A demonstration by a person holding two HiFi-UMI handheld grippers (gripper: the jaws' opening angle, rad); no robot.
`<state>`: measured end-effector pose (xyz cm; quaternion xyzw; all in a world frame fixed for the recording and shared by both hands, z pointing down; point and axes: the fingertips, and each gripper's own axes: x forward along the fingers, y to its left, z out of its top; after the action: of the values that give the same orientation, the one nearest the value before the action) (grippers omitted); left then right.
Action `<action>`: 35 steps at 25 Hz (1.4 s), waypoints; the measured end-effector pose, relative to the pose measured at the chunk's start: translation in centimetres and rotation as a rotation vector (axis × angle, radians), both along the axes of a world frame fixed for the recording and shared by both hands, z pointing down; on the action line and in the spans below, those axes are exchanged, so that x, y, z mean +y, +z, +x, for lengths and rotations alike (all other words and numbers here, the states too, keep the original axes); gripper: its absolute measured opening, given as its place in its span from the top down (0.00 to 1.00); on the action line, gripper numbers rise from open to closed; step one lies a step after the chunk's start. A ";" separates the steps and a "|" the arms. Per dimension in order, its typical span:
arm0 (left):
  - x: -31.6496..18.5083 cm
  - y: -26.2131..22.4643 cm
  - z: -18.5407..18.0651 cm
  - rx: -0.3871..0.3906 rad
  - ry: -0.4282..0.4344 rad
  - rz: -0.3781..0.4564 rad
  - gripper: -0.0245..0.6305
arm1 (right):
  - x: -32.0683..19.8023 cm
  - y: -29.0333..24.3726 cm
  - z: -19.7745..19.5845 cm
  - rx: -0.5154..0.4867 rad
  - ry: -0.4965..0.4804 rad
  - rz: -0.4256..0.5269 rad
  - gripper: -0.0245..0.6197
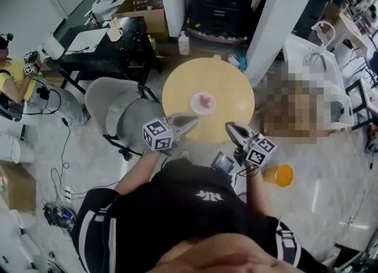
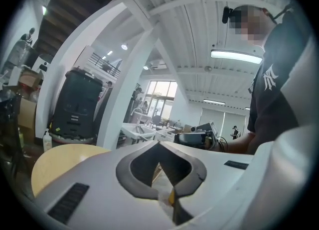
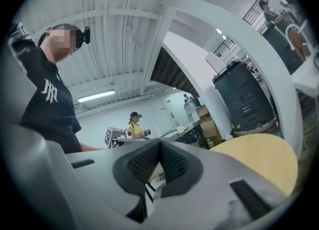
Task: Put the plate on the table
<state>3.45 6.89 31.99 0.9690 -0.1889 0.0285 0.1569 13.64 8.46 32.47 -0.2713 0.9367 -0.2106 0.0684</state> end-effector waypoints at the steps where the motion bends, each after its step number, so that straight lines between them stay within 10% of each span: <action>1: 1.5 -0.1 0.7 -0.001 0.004 0.001 0.95 | 1.4 0.3 0.4 0.008 0.001 0.005 0.96; 13: 14.2 2.5 0.5 -0.044 -0.061 -0.112 0.95 | 14.1 2.7 0.7 0.004 -0.029 0.011 0.96; 35: 16.6 1.6 3.5 -0.008 -0.015 -0.049 0.95 | 16.5 -1.1 3.8 0.105 -0.033 0.107 0.96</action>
<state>6.95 23.49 33.55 0.9633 -0.1960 0.0358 0.1800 17.44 24.97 31.33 -0.2626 0.9532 -0.1468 0.0299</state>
